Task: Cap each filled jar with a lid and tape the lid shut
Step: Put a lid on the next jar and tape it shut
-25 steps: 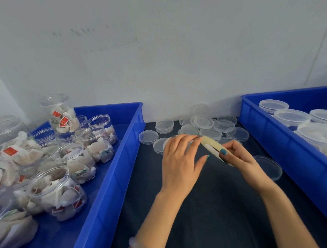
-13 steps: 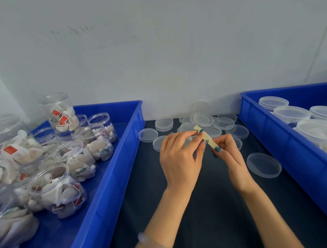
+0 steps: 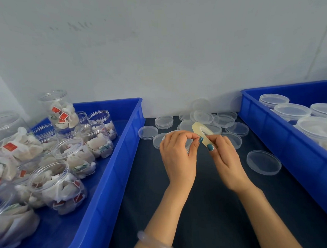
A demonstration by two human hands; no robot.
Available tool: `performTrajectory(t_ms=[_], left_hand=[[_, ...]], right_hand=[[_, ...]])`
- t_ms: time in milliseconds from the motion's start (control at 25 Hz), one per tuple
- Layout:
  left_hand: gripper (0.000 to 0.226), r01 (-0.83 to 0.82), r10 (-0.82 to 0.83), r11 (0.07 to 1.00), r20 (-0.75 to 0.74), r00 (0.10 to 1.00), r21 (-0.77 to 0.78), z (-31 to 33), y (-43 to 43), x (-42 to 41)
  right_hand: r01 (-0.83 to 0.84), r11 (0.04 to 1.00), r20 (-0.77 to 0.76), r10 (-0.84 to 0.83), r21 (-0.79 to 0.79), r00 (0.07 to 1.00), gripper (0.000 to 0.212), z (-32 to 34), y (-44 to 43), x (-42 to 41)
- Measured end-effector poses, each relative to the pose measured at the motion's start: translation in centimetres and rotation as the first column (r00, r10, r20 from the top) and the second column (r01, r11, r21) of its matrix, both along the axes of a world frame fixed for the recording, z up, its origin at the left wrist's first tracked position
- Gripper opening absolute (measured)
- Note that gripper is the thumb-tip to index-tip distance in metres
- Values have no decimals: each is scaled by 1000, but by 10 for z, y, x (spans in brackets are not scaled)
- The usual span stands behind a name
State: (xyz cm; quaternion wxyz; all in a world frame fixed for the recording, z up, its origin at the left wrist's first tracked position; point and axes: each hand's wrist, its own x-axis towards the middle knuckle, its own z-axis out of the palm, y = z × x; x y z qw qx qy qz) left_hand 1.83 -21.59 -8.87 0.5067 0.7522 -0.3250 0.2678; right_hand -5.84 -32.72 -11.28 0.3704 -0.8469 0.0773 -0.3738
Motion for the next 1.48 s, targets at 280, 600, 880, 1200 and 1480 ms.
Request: performTrajectory(t_ms=[280, 600, 880, 1200, 1480], left_hand=[[8, -30, 28, 997, -29, 999, -75, -12, 16, -18], [11, 105, -165, 976, -330, 929, -193, -20, 45, -17], [8, -22, -155, 933, -456, 876, -359, -30, 65, 0], [11, -102, -149, 910, -546, 825, -402, -39, 58, 9], [11, -17, -169, 938, -499, 850, -347, -40, 46, 31]], right_hand=[[321, 882, 60, -321, -344, 945, 51, -1, -4, 0], [486, 766, -44, -552, -420, 832, 66, -4, -8, -2], [536, 711, 12, -597, -455, 802, 67, -2, -11, -3], [574, 676, 59, -623, -462, 780, 69, -2, -4, 1], [563, 679, 58, -613, -471, 788, 65, -2, -3, 12]])
